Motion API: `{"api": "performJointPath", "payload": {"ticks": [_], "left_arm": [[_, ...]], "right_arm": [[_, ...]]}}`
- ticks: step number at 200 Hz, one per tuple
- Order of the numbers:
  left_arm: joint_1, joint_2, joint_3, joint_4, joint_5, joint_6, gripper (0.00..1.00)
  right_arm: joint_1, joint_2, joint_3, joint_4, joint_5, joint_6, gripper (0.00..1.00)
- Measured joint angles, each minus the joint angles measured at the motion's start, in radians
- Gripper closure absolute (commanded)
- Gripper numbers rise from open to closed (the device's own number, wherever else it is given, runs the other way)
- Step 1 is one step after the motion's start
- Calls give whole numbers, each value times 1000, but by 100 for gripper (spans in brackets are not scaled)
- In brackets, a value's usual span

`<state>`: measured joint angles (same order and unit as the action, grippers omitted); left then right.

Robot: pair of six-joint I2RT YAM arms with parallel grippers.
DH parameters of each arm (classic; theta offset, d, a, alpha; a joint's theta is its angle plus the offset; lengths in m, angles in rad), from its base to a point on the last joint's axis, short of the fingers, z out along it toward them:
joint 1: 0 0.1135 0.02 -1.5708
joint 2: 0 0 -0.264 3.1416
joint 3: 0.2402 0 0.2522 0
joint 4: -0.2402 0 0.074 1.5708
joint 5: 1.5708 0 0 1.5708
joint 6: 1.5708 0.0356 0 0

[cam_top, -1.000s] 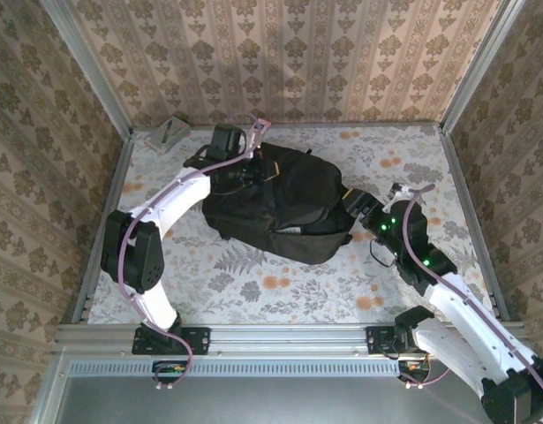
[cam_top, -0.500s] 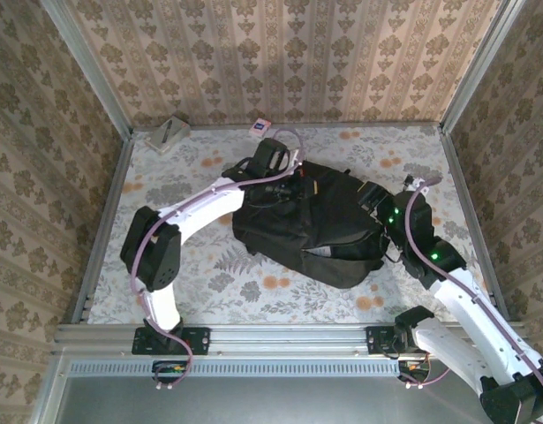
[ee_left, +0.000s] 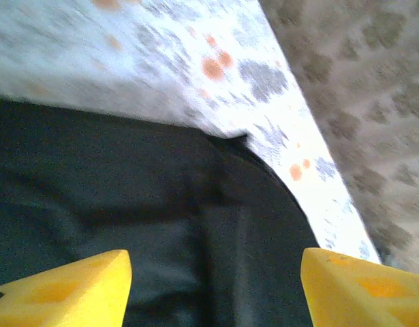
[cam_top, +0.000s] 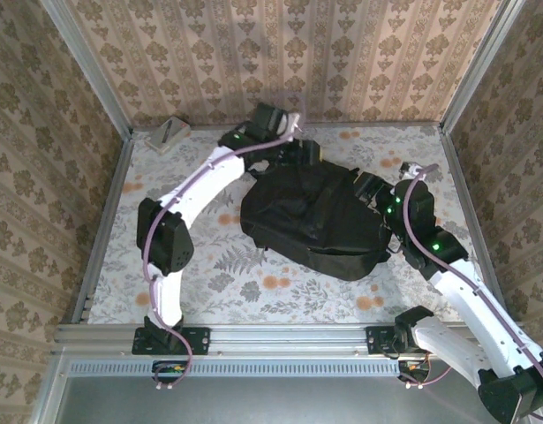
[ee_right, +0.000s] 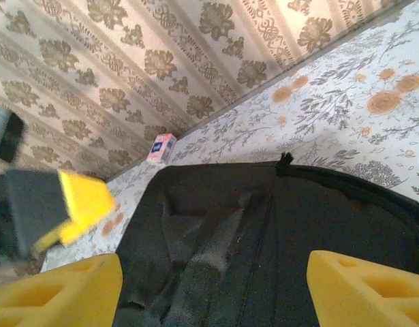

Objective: Pack books, pencil case, and school supplies into a backpack

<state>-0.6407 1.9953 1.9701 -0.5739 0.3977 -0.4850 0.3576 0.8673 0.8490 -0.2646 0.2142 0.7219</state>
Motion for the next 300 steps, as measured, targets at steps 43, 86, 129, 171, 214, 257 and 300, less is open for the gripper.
{"api": "performJointPath", "payload": {"ticks": [43, 86, 129, 171, 214, 257, 300], "left_arm": [[172, 200, 355, -93, -139, 97, 38], [252, 560, 707, -85, -156, 106, 36], [335, 795, 792, 84, -104, -20, 34], [375, 888, 806, 238, -92, -125, 32], [353, 890, 830, 356, -87, -194, 31], [341, 916, 848, 441, -85, -259, 31], [341, 985, 850, 456, -85, -315, 31]], "right_arm": [[0, 140, 22, 30, -110, -30, 44], [0, 237, 39, 56, -183, -42, 49], [0, 317, 49, 84, -236, -41, 52], [0, 397, 50, 83, -284, -39, 53], [0, 455, 54, 102, -323, -30, 54], [0, 508, 67, 112, -358, -8, 56], [0, 519, 74, 113, -373, 0, 56]]}}
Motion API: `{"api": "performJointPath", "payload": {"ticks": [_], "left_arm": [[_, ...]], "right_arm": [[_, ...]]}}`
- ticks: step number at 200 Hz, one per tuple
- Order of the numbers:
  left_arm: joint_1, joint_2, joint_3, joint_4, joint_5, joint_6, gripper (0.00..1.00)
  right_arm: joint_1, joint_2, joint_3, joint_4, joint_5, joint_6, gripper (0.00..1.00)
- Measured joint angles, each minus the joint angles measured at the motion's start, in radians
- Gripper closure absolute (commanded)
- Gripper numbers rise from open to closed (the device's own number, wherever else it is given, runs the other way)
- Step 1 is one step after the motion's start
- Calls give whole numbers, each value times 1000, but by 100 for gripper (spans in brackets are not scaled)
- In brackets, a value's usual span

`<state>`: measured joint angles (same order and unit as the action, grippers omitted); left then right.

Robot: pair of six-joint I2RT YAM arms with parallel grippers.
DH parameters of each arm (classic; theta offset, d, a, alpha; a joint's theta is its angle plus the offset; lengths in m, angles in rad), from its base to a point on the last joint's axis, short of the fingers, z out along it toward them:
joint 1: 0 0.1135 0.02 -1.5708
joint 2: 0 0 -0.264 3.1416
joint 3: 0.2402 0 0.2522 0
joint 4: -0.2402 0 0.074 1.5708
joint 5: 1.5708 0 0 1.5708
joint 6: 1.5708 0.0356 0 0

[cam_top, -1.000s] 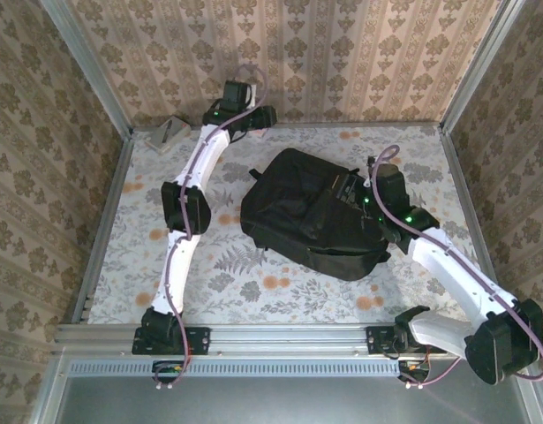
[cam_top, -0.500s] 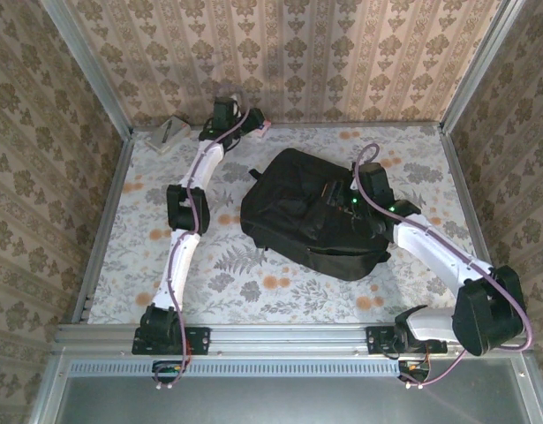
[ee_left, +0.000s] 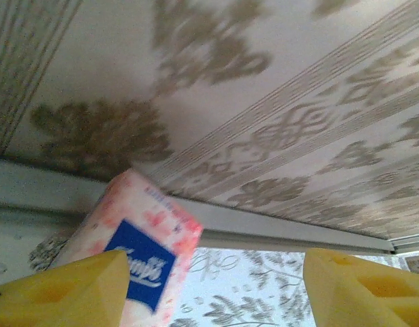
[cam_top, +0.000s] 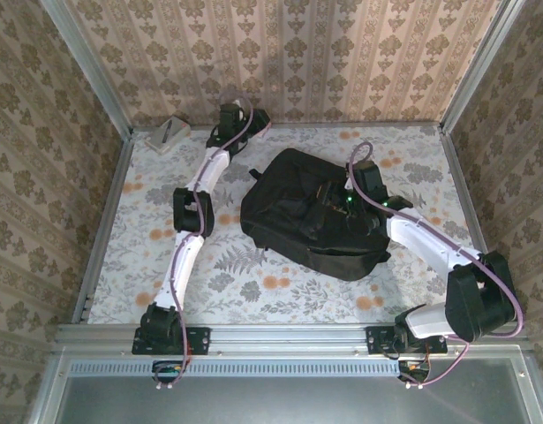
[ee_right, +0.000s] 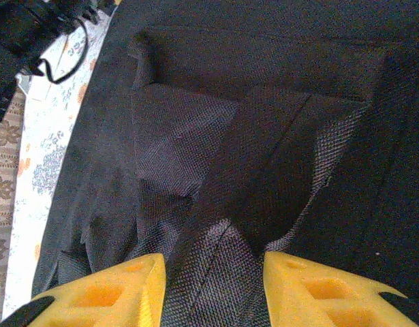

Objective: Pack books, pencil case, and school supplies into a backpack

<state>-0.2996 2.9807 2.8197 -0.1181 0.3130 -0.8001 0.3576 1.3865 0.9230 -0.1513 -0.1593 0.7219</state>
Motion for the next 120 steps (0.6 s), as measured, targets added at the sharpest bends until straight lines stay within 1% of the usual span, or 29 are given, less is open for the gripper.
{"api": "performJointPath", "payload": {"ticks": [33, 71, 90, 120], "left_arm": [[0, 11, 2, 21, -3, -28, 31], [0, 11, 3, -1, -19, -38, 32], [0, 3, 5, -39, -34, -37, 33], [4, -35, -15, -150, -57, -20, 35]], "right_arm": [[0, 34, 2, 13, -7, 14, 59], [-8, 36, 3, 13, -7, 23, 59], [-14, 36, 3, 13, -6, 34, 59], [-25, 26, 2, 12, -2, 44, 58]]}}
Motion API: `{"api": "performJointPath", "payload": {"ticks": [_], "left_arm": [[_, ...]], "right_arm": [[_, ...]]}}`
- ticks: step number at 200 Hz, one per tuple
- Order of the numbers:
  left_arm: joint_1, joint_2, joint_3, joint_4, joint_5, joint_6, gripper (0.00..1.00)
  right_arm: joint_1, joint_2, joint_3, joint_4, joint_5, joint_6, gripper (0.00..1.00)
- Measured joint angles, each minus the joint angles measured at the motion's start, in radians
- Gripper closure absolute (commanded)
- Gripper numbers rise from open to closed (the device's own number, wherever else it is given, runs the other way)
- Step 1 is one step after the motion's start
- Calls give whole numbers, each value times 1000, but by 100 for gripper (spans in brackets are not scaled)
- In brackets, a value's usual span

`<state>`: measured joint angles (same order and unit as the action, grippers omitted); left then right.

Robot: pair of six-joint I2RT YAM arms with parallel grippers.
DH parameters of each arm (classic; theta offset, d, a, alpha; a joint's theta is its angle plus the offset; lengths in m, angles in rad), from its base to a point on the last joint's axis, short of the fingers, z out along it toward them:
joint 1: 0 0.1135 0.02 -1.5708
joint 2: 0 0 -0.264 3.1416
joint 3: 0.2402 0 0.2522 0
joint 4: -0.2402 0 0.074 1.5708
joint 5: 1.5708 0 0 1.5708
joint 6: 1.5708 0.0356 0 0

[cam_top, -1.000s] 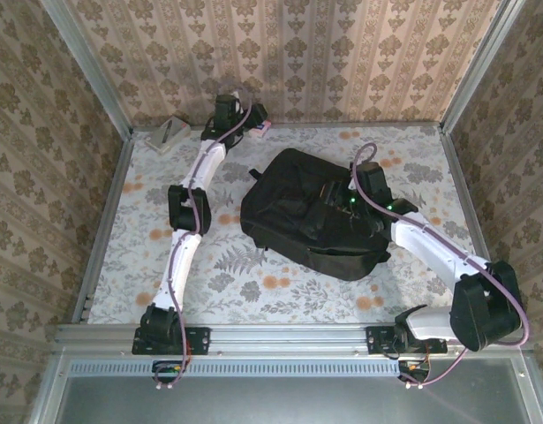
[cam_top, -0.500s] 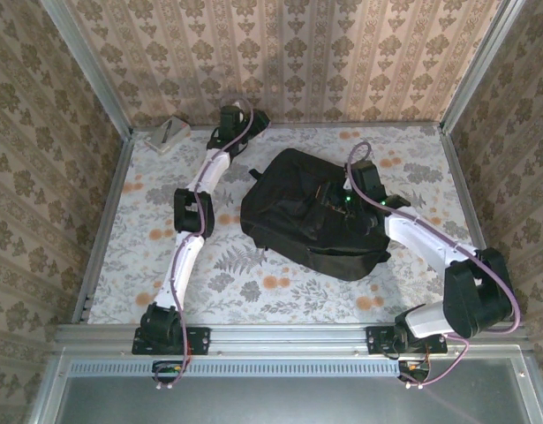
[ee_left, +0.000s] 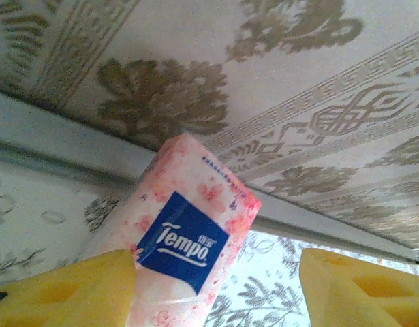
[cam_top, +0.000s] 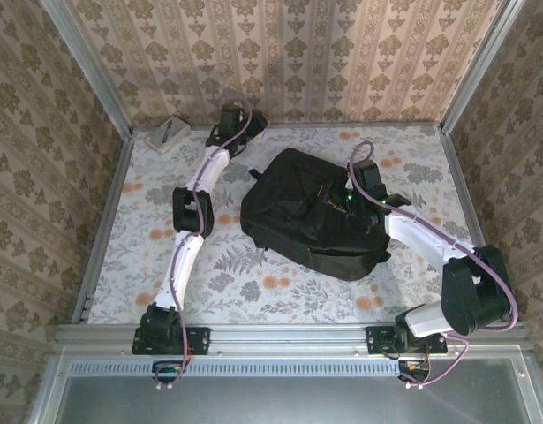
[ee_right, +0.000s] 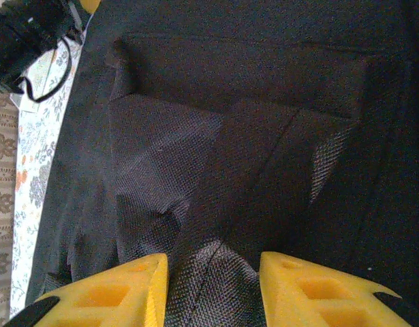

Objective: Pack books, pencil case, and school supplies into a backpack

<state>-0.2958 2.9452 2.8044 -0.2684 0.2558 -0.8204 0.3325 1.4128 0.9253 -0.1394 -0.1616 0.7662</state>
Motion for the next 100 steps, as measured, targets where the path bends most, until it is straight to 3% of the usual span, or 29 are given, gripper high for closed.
{"api": "performJointPath", "payload": {"ticks": [31, 79, 100], "left_arm": [[9, -88, -94, -140, -21, 39, 35], [33, -332, -410, -309, -71, 146, 33], [35, -389, -400, -359, -90, 214, 26]], "right_arm": [[-11, -48, -5, -7, 16, 1, 57], [-19, -115, -31, -6, 34, 6, 57], [-21, -118, -37, 2, 34, 16, 56]]}}
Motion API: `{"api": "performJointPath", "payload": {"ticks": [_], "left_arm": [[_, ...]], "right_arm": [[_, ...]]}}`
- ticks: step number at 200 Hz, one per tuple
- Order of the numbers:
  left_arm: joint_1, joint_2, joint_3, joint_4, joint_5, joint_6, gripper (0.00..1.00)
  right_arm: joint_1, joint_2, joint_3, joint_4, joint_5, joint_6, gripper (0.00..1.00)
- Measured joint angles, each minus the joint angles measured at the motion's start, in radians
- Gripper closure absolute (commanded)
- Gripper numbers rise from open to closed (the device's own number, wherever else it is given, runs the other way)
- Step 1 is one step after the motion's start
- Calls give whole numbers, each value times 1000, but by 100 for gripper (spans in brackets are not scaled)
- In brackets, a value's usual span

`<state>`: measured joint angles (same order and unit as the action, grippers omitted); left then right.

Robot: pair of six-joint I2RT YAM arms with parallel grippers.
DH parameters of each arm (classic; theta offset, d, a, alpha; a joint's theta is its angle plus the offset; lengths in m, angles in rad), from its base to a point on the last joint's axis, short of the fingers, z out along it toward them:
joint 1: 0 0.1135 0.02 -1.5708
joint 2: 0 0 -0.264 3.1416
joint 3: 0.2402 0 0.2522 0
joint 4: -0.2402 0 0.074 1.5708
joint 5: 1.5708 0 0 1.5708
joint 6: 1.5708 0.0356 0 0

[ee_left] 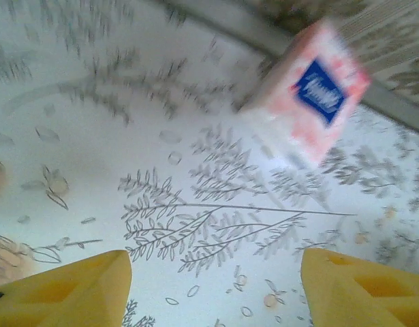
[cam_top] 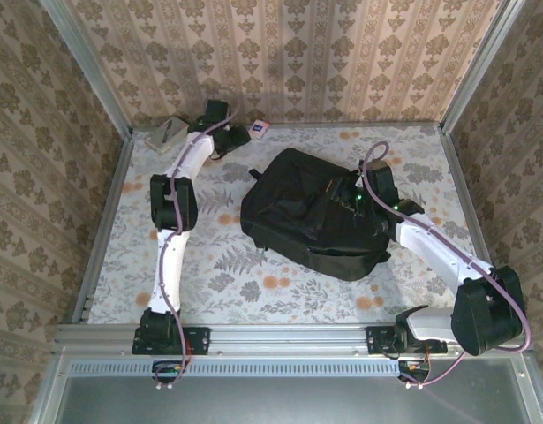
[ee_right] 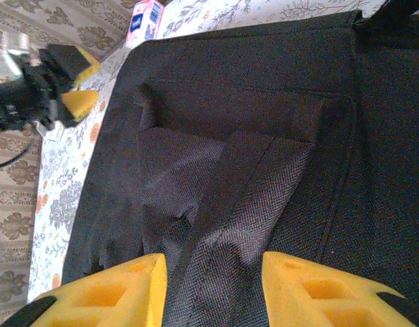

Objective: Pack books, pencil case, and school supplies into a backpack

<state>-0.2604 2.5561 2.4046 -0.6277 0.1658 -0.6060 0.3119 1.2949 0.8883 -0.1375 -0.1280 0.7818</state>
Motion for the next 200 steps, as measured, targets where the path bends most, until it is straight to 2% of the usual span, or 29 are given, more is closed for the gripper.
{"api": "performJointPath", "payload": {"ticks": [23, 41, 88, 104, 118, 135, 169, 200], "left_arm": [[-9, 26, 190, -44, -9, 106, 8], [-24, 45, 280, -35, -7, 186, 4], [-81, 132, 306, -15, -98, 370, 3], [-94, 164, 305, -13, -97, 375, 13], [-92, 182, 303, 9, -61, 354, 26], [-76, 198, 304, 68, 2, 291, 33], [-45, 223, 310, 235, 114, 140, 34], [-39, 301, 388, 381, 177, -35, 35]], "right_arm": [[0, 0, -5, 8, -1, 7, 55], [0, 0, -5, 11, -4, 8, 54], [-1, 2, -5, 23, -10, 8, 54], [-2, 8, -5, 27, -13, 10, 54], [-3, 21, -5, 31, -19, 15, 54], [-3, 42, -5, 39, -32, 27, 55], [-3, 73, -9, 56, -51, 50, 55], [-3, 85, -10, 75, -68, 66, 55]]}}
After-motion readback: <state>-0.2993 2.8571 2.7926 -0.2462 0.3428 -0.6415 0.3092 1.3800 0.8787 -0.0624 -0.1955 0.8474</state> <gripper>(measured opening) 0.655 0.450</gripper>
